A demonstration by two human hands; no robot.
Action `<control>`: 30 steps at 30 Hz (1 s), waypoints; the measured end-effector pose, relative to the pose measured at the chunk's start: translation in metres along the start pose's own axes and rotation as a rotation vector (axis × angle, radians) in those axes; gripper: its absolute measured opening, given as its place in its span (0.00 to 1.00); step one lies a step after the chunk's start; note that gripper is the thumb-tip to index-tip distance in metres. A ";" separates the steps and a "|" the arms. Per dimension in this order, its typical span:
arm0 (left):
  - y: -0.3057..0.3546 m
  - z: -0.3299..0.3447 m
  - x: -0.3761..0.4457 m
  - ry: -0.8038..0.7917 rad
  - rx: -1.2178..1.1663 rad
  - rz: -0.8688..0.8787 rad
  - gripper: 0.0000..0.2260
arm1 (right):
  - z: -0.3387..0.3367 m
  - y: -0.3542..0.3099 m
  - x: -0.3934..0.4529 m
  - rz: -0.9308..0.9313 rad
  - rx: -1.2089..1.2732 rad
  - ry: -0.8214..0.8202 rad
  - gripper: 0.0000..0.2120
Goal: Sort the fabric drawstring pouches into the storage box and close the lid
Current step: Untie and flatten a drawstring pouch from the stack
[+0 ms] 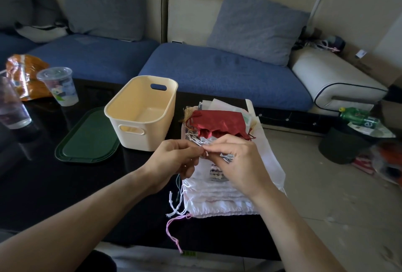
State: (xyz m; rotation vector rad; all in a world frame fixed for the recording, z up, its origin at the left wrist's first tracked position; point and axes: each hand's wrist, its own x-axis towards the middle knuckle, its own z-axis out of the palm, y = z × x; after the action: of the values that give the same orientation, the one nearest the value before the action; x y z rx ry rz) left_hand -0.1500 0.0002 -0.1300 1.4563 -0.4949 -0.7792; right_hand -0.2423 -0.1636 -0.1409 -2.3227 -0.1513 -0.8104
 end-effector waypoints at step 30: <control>-0.011 0.005 0.003 0.037 0.170 0.096 0.07 | -0.001 -0.012 0.000 0.567 0.351 0.012 0.06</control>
State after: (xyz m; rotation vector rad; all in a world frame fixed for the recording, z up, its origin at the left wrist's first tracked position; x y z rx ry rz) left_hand -0.1536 -0.0050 -0.1407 1.5888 -0.6103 -0.6447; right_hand -0.2465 -0.1554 -0.1335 -1.8836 0.3338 -0.4635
